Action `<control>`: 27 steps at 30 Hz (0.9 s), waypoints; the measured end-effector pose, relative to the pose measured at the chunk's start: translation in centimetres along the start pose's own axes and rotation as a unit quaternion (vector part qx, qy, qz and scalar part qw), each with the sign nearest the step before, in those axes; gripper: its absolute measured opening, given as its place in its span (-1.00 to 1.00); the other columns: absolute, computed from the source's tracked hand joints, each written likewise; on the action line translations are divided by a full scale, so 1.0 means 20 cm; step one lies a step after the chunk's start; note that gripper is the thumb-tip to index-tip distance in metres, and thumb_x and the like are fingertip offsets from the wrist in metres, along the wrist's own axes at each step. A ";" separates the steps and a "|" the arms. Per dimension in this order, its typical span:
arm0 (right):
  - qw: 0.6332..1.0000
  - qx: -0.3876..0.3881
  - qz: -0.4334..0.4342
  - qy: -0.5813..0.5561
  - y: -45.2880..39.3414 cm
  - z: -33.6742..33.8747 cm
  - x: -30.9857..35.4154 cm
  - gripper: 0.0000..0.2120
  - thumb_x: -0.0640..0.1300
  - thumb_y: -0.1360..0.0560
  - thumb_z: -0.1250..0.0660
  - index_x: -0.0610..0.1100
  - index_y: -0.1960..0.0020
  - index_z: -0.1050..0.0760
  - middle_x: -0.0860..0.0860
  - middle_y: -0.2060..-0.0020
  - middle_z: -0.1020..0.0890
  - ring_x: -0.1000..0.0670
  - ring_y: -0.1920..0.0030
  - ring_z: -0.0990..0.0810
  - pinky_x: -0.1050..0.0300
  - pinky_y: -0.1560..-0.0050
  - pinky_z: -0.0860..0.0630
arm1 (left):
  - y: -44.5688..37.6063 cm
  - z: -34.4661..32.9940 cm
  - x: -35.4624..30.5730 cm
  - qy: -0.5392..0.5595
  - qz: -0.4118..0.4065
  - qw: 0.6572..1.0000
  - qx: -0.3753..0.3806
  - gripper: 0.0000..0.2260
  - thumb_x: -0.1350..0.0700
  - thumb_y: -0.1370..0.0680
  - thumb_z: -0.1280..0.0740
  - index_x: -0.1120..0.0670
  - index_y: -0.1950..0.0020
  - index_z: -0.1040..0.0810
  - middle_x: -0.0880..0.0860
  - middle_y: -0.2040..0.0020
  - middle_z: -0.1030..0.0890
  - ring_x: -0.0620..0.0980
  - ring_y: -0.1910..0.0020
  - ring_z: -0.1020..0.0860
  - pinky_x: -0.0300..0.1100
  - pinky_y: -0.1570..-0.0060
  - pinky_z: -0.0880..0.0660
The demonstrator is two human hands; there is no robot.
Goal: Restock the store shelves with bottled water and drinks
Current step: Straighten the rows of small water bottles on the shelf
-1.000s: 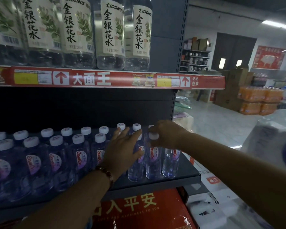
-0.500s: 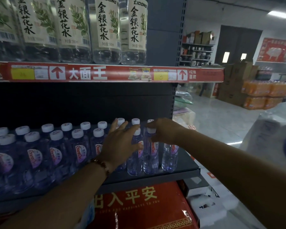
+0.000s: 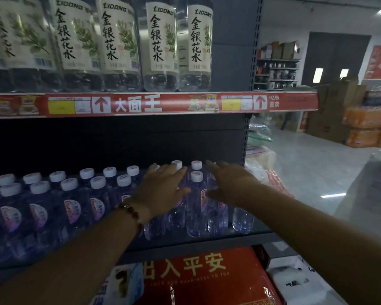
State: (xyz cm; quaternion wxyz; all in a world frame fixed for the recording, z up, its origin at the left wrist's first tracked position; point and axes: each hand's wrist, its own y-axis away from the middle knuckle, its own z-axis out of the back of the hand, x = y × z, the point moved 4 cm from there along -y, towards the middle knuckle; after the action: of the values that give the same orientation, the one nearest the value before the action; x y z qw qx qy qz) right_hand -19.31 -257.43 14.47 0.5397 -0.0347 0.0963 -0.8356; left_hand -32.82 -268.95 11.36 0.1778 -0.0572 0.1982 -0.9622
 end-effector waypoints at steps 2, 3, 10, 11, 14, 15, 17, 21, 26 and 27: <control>0.998 -0.045 0.043 -0.002 0.01 -0.01 0.07 -0.19 0.10 -0.54 -0.36 -0.01 -0.63 0.02 -0.08 -0.58 -0.15 -0.15 -0.52 -0.23 0.01 -0.48 -0.19 | 0.00 0.00 0.05 0.011 -0.003 1.000 -0.005 -0.56 -0.07 -0.67 -0.13 -0.06 -0.55 -0.27 0.00 -0.45 -0.42 0.06 -0.41 -0.37 0.12 -0.49 -0.03; 0.997 -0.046 0.065 -0.002 0.00 -0.03 0.11 -0.17 0.09 -0.54 -0.36 0.01 -0.63 0.05 -0.07 -0.59 -0.11 -0.14 -0.54 -0.19 0.01 -0.49 -0.15 | 0.00 0.00 0.06 0.025 -0.004 1.000 -0.006 -0.61 -0.01 -0.67 -0.16 -0.07 -0.52 -0.32 -0.01 -0.38 -0.47 0.06 -0.36 -0.42 0.13 -0.49 -0.04; 0.996 -0.055 0.064 0.005 -0.08 -0.13 0.17 -0.24 0.06 -0.49 -0.44 -0.01 -0.58 -0.16 -0.10 -0.36 -0.41 -0.17 -0.34 -0.43 -0.07 -0.33 -0.41 | 0.00 0.02 0.08 0.057 -0.009 0.998 -0.035 -0.67 -0.06 -0.60 -0.31 -0.02 -0.34 -0.47 0.02 -0.04 -0.53 0.07 -0.08 -0.52 0.00 -0.32 -0.27; 0.997 -0.054 0.057 0.002 -0.09 -0.13 0.17 -0.25 0.06 -0.49 -0.45 -0.02 -0.56 -0.18 -0.11 -0.37 -0.40 -0.18 -0.33 -0.44 -0.08 -0.31 -0.43 | -0.01 0.02 0.09 0.070 -0.003 0.997 -0.027 -0.69 -0.07 -0.60 -0.30 -0.02 -0.32 -0.49 0.02 -0.04 -0.54 0.08 -0.06 -0.52 0.01 -0.29 -0.30; 0.998 -0.047 0.047 0.005 -0.10 -0.13 0.17 -0.29 0.03 -0.49 -0.45 -0.03 -0.55 -0.22 -0.13 -0.43 -0.35 -0.20 -0.35 -0.44 -0.07 -0.31 -0.42 | -0.01 0.04 0.13 0.120 0.013 0.992 -0.024 -0.74 -0.08 -0.62 -0.20 -0.06 -0.23 -0.55 0.02 -0.03 -0.56 0.13 -0.06 -0.52 0.07 -0.21 -0.39; 0.998 -0.047 0.045 0.007 -0.10 -0.13 0.18 -0.29 0.03 -0.49 -0.45 -0.03 -0.55 -0.23 -0.13 -0.44 -0.35 -0.19 -0.35 -0.44 -0.07 -0.31 -0.42 | 0.00 0.04 0.14 0.126 0.016 0.992 -0.024 -0.78 -0.05 -0.64 -0.20 -0.08 -0.21 -0.56 0.00 -0.03 -0.56 0.13 -0.08 -0.50 0.06 -0.22 -0.38; 0.998 -0.048 0.038 0.010 -0.11 -0.14 0.17 -0.29 0.04 -0.48 -0.46 -0.02 -0.54 -0.24 -0.12 -0.44 -0.35 -0.19 -0.34 -0.46 -0.09 -0.30 -0.46 | 0.01 0.03 0.12 0.119 0.013 0.992 -0.032 -0.81 0.01 -0.66 -0.22 -0.08 -0.20 -0.57 0.00 -0.03 -0.56 0.11 -0.11 -0.46 -0.01 -0.24 -0.32; 0.998 -0.056 0.027 0.002 -0.11 -0.16 0.17 -0.28 0.05 -0.48 -0.46 -0.01 -0.54 -0.24 -0.11 -0.45 -0.37 -0.19 -0.34 -0.46 -0.11 -0.29 -0.48 | 0.03 0.05 0.04 0.101 -0.012 0.992 -0.080 -0.78 0.06 -0.66 -0.25 -0.01 -0.26 -0.59 0.05 -0.05 -0.60 0.08 -0.11 -0.52 -0.03 -0.36 -0.20; 0.998 -0.062 0.028 0.004 -0.11 -0.16 0.16 -0.30 0.04 -0.49 -0.44 -0.01 -0.54 -0.25 -0.09 -0.37 -0.43 -0.18 -0.30 -0.48 -0.08 -0.25 -0.50 | 0.06 0.03 0.05 0.078 -0.047 0.987 -0.132 -0.72 0.05 -0.63 -0.30 -0.04 -0.33 -0.56 0.01 0.05 -0.59 0.07 0.00 -0.55 -0.02 -0.31 -0.30; 0.998 -0.057 0.032 0.002 -0.11 -0.16 0.16 -0.31 0.03 -0.50 -0.43 -0.01 -0.54 -0.24 -0.10 -0.38 -0.43 -0.18 -0.30 -0.48 -0.08 -0.26 -0.49 | 0.07 0.02 0.05 0.066 -0.052 0.987 -0.135 -0.69 0.02 -0.62 -0.30 -0.04 -0.38 -0.52 0.00 0.04 -0.58 0.08 -0.02 -0.55 -0.02 -0.29 -0.32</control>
State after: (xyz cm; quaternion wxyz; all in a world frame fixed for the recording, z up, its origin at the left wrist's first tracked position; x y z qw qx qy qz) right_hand -23.12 -259.17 11.65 0.5631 -0.0612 0.1460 -0.8111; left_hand -33.21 -270.71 11.14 0.1047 -0.0270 0.3341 -0.9363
